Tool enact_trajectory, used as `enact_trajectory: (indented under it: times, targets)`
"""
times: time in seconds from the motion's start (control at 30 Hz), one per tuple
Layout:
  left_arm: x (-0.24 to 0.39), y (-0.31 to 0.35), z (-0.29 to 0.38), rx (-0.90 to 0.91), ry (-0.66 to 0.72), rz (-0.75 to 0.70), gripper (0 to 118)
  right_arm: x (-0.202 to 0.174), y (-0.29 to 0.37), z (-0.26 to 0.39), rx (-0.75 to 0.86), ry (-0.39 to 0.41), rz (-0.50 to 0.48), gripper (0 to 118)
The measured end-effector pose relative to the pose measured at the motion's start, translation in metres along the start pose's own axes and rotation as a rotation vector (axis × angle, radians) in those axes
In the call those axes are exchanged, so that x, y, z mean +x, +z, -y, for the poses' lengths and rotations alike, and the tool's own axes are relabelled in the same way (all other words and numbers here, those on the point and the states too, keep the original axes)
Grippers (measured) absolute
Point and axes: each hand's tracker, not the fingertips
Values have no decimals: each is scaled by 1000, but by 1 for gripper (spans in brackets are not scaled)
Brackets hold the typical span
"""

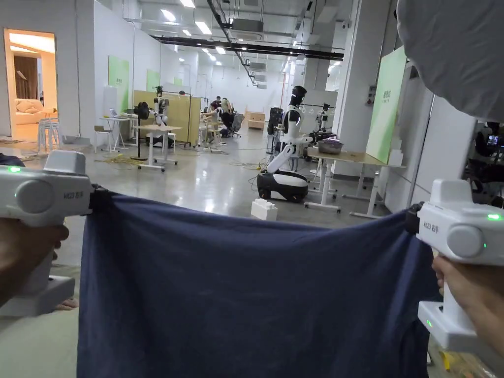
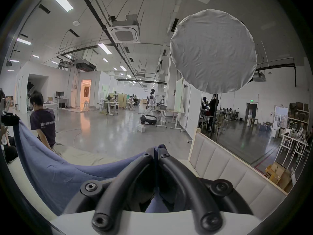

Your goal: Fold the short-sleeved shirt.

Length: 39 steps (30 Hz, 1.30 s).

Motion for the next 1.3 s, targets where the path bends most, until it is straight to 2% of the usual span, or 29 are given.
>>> enact_trajectory:
  times: [0.07, 0.13, 0.17, 0.2, 0.23, 0.3, 0.37, 0.63, 0.93, 1.3]
  targets:
    - [-2, -8, -18, 11, 4, -19, 4, -3, -7, -19, 6, -6, 1, 3]
    - [-1, -19, -37, 25, -22, -41, 4, -7, -23, -36, 26, 9, 6, 3]
    - [-1, -24, -45, 29, -21, -43, 4, -9, -30, -45, 44, 45, 15, 3]
    - [-1, -29, -52, 34, -26, -50, 4, -10, -41, -51, 26, 34, 10, 3]
    - [-1, -34, -61, 43, -28, -56, 4, -14, -50, -59, 48, 91, 21, 3]
    - [-1, -47, -74, 49, -28, -73, 4, -19, -63, -70, 51, 90, 28, 3]
    - [-2, -57, -85, 58, -23, -86, 4, -19, -75, -81, 64, 39, 28, 3]
    - [-7, -87, -94, 76, -52, -126, 4, -27, -109, -90, 114, 64, 15, 3]
    - [1, -79, -32, 37, -49, -100, 4, -29, -99, -28, 54, 85, 0, 3]
    - [-2, -39, 63, -30, -27, -55, 4, -28, -25, 63, -7, 81, -15, 3]
